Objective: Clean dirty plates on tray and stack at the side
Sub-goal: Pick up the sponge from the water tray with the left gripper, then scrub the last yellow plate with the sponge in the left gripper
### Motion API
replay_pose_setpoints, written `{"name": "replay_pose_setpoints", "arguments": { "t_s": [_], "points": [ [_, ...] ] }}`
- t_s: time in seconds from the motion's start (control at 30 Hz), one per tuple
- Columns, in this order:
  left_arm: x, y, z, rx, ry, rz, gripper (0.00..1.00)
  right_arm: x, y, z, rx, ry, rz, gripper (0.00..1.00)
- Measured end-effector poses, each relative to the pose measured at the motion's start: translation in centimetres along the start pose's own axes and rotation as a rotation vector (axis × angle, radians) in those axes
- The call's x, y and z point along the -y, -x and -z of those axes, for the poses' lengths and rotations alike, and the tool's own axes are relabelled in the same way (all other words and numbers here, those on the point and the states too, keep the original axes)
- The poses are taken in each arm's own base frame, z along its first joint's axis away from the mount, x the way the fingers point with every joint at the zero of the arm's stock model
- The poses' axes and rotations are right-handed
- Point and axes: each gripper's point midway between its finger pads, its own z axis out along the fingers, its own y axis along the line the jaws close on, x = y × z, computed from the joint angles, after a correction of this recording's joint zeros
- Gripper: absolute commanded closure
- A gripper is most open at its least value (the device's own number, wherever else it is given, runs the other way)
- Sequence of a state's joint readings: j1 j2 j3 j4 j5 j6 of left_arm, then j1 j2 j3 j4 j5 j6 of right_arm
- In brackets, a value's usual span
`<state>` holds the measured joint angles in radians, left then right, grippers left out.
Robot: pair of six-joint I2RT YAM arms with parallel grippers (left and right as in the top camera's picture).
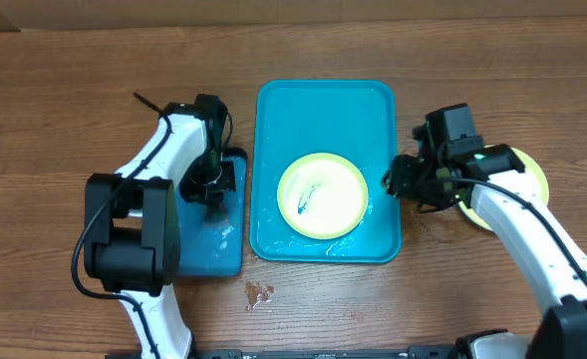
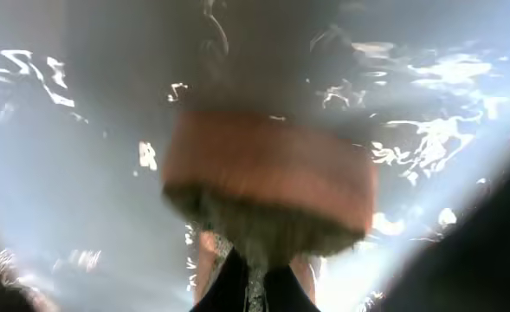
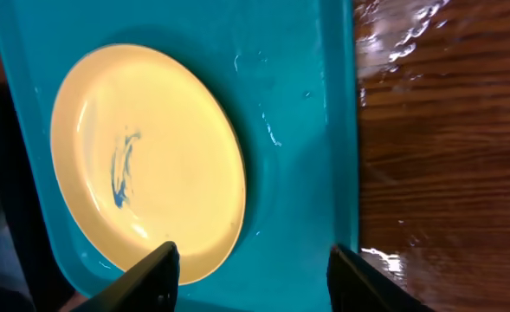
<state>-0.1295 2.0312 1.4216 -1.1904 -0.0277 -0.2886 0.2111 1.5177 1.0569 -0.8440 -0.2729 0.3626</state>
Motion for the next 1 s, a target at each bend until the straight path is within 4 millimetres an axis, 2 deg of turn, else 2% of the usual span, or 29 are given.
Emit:
{"name": "replay_pose_setpoints", "arguments": {
  "t_s": [0.07, 0.17, 0.27, 0.3, 0.37, 0.43, 0.57, 0.67, 0.77, 0.83, 1.0],
  "points": [
    [0.1, 0.1, 1.5, -0.014, -0.001, 0.000, 0.96, 0.1, -0.3, -1.1, -0.026, 0.010, -0.013, 0.44],
    [0.9, 1.7, 5.2, 0.044, -0.045, 0.000, 0.95, -0.3, -0.2, -2.7, -0.041, 0.024, -0.021, 0.44],
    [2.3, 3.3, 9.1, 0.127, -0.108, -0.009, 0.96, -1.2, -0.2, -4.4, -0.049, 0.035, 0.004, 0.51],
    [2.8, 3.7, 10.3, 0.153, -0.133, -0.016, 0.96, -1.5, -0.4, -5.1, -0.059, 0.030, 0.006, 0.54],
    [4.1, 4.1, 11.8, 0.188, -0.176, -0.034, 0.96, -1.5, -1.0, -6.5, -0.085, 0.001, -0.001, 0.66],
    [5.6, 4.1, 12.5, 0.207, -0.216, -0.060, 0.96, -1.0, -1.8, -7.9, -0.118, -0.032, -0.032, 0.79],
    [9.2, 3.8, 12.8, 0.236, -0.273, -0.135, 0.96, 0.1, -2.6, -9.5, -0.161, -0.076, -0.116, 0.96],
    [12.5, 3.6, 12.1, 0.265, -0.304, -0.187, 0.96, 0.1, -2.5, -9.5, -0.158, -0.078, -0.140, 0.96],
    [15.8, 2.9, 10.5, 0.282, -0.326, -0.234, 0.96, 0.1, -2.6, -9.4, -0.161, -0.079, -0.148, 0.96],
    [18.5, 2.2, 9.2, 0.301, -0.342, -0.279, 0.96, 0.1, -2.6, -9.4, -0.161, -0.078, -0.148, 0.96],
    [22.9, -0.3, 6.0, 0.313, -0.364, -0.370, 0.96, 0.1, -2.6, -9.4, -0.162, -0.080, -0.149, 0.96]
  ]
}}
